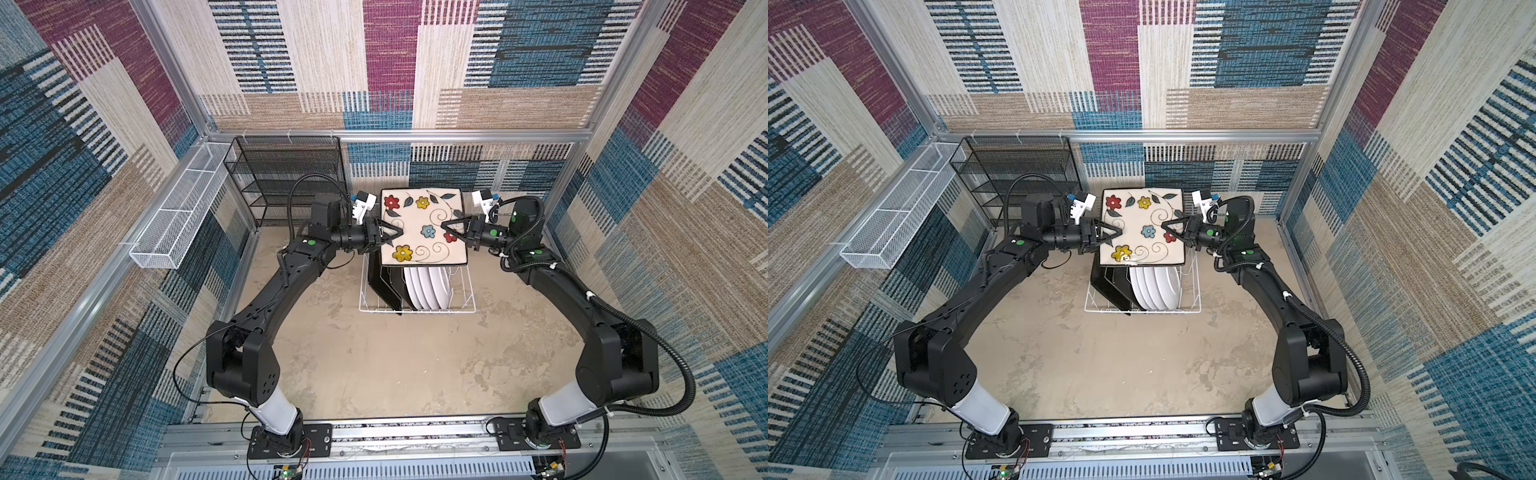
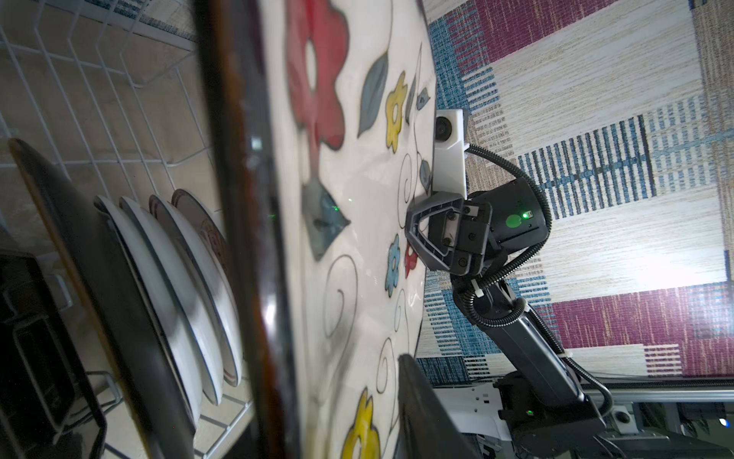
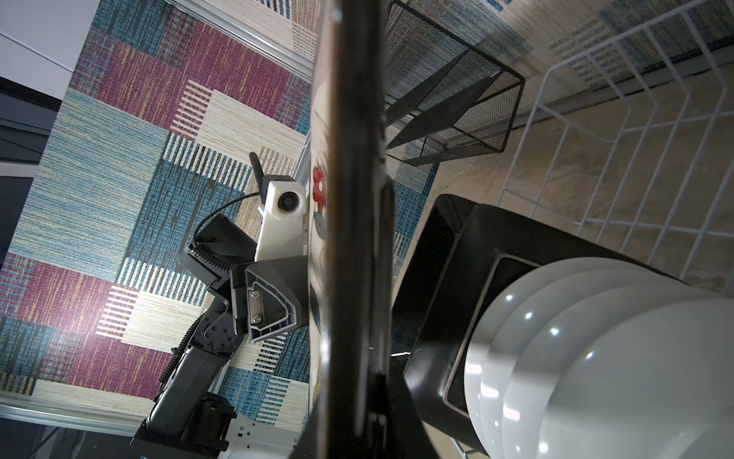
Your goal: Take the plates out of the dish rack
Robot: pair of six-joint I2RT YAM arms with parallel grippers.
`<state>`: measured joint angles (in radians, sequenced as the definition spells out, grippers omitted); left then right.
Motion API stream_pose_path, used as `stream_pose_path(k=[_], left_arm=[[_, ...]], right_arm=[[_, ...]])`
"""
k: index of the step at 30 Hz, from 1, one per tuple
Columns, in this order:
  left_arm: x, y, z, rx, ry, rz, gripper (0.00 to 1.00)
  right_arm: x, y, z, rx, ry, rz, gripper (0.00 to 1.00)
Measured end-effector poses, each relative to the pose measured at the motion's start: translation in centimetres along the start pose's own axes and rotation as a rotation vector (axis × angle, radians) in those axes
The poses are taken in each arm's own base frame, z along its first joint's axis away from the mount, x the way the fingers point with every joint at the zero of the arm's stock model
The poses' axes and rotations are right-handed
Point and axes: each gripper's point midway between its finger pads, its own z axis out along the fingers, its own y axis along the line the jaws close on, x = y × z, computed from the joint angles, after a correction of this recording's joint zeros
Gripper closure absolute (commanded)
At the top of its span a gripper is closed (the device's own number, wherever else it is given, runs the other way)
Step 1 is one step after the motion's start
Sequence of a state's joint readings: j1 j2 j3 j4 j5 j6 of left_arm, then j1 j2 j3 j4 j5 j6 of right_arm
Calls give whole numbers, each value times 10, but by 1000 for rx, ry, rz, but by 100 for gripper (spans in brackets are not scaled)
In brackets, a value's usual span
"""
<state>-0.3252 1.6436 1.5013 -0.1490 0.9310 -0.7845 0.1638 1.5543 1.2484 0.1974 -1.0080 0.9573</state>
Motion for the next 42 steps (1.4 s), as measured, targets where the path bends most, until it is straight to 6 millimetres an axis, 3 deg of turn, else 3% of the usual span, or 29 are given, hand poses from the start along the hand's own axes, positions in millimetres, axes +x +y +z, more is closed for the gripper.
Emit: stream_pose_path(k=[14, 18, 21, 29, 38, 42], left_arm=[[5, 1, 0, 19, 18, -28, 85], [7, -4, -3, 32, 21, -24, 100], [8, -6, -4, 33, 20, -23, 100], [10, -7, -6, 23, 18, -29, 100], [11, -7, -14, -12, -1, -65, 100], [7, -8, -22, -33, -27, -69, 100]], right_arm=[[4, 2, 3, -31, 29, 0, 100], [5, 5, 1, -36, 28, -2, 95], [6, 5, 1, -39, 26, -3, 92], [7, 3, 0, -26, 9, -8, 64], [1, 16, -6, -24, -39, -57, 28], [-7, 20, -10, 13, -82, -95, 19]])
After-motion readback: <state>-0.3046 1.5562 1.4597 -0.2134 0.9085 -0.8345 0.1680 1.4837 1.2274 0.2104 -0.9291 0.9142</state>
